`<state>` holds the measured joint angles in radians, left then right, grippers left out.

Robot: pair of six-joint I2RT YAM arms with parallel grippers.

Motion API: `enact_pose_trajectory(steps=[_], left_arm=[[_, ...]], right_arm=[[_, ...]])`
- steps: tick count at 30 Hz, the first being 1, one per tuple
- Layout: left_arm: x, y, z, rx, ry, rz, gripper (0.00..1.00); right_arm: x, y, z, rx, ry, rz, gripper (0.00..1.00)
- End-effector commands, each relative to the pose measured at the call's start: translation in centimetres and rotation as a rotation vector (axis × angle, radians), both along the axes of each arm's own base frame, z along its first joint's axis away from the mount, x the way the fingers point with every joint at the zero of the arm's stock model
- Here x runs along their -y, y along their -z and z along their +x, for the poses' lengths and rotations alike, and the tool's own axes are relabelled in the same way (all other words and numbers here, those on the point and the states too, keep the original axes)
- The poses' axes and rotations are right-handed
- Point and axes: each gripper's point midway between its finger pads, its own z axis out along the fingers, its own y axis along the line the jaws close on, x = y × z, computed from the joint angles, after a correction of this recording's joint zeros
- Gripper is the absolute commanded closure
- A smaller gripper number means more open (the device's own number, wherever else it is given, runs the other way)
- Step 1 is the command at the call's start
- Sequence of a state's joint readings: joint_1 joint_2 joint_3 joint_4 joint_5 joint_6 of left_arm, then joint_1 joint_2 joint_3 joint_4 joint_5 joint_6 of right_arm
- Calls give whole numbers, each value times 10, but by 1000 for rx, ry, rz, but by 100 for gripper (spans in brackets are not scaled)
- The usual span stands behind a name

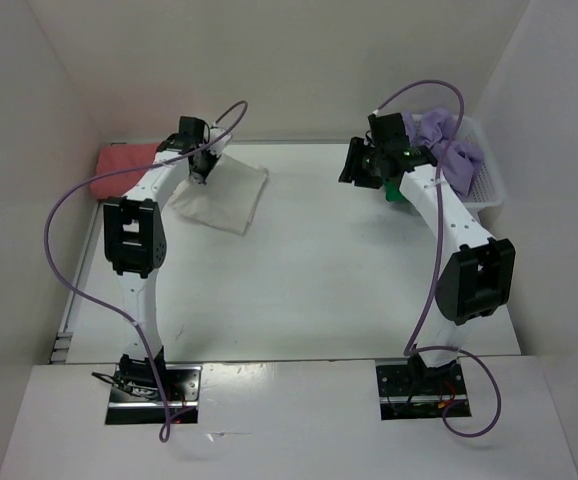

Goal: Fold and stack the t-shirts
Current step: Put the neatly folded tshirt into the corner of the board with the left arm

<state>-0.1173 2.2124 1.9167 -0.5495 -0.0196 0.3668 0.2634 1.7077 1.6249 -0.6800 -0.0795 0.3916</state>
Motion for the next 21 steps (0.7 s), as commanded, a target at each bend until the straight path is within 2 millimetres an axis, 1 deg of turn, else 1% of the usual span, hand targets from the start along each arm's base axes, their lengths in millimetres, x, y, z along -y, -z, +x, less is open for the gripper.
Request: enact_pose_trajectory(steps=[1,2,3,4,6,7,8,9,11,12,13,14,15,16,17,18,19,20,21], left_arm=[[-38,-56,32,168,-80,171,100],[-40,-57,36,174,-82,184,100],[-49,-66,39,192,-109,198,100],[-51,-67,42,198,-108,214,100],[-67,-82,49,234,-141,232,100],[-67,-83,52,240,-142,232,100],[-76,-95,54,258,-153,237,100],[-87,-97,57,266,-172,238,100],[-99,-95,61,262,-192,241,100],[-105,-103,63,274,-204,241,100],[-119,-97,63,258,-224,246,100],[-124,-101,62,261,-234,246,100],[-131,-99,64,260,-244,248,100],[-143,-101,65,268,-265,250,100],[-143,-106,65,275,-266,249,100],[-153,-103,65,263,-274,259,100],[-157,-101,68,265,-275,252,100],[-167,-103,68,266,-291,254,100],[-167,-101,68,259,-290,255,100]], right_arm=[[8,-25,3,54,16,-13,48],[8,-25,3,56,10,-20,48],[8,-25,3,56,9,-20,48],[8,-25,3,56,9,-20,48],[8,-24,1,48,9,-22,48],[10,-24,2,49,16,-28,48],[10,-24,2,49,16,-28,48],[10,-24,2,49,16,-28,48],[10,-24,2,49,16,-28,48],[11,-19,-1,31,16,-33,48],[11,-18,-1,31,16,-33,48],[11,-18,-1,31,16,-33,48],[11,-18,-1,31,16,-33,48],[11,-18,-1,31,16,-33,48],[11,-18,-1,31,16,-33,48],[11,-18,-1,31,16,-33,48],[11,-18,-1,31,16,-33,48],[11,-17,-3,23,16,-35,48],[11,-17,-3,22,16,-35,48]])
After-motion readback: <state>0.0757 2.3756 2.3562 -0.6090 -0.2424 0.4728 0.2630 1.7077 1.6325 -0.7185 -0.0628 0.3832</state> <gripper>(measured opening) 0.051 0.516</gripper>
